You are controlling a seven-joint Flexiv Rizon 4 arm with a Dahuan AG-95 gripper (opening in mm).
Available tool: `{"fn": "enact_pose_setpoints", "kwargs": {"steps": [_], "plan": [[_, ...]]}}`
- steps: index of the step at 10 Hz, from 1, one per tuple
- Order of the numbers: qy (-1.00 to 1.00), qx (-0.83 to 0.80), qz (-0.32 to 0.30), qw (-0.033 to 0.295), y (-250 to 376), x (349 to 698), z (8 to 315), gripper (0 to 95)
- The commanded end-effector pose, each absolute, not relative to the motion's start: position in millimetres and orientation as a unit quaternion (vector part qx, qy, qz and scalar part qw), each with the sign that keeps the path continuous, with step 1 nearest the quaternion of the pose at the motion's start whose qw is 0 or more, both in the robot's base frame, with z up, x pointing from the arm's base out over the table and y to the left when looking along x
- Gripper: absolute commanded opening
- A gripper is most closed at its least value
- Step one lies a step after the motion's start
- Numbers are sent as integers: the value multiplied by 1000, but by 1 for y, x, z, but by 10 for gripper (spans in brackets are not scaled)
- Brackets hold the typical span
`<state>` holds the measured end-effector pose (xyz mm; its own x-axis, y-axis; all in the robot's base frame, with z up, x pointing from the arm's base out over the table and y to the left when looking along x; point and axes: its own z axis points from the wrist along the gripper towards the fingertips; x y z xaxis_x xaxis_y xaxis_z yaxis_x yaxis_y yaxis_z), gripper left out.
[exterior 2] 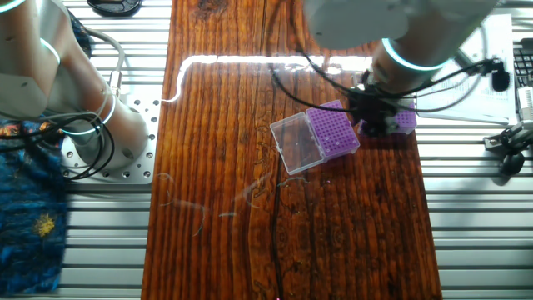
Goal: Transfer all small pipette tips from one holder to another
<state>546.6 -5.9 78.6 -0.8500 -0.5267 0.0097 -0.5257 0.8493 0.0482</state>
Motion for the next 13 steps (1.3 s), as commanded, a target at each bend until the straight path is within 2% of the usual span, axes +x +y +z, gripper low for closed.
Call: {"fn": "enact_pose_setpoints", "kwargs": {"steps": [1,2,7,8,13], "plan": [[-965,260,-19,15,-10,536,74,190],[-965,263,-16,15,-14,534,74,0],[-968,252,-15,12,-28,526,62,0],[-968,251,-16,10,-30,524,60,190],[-969,245,-15,9,-28,518,56,190]]}}
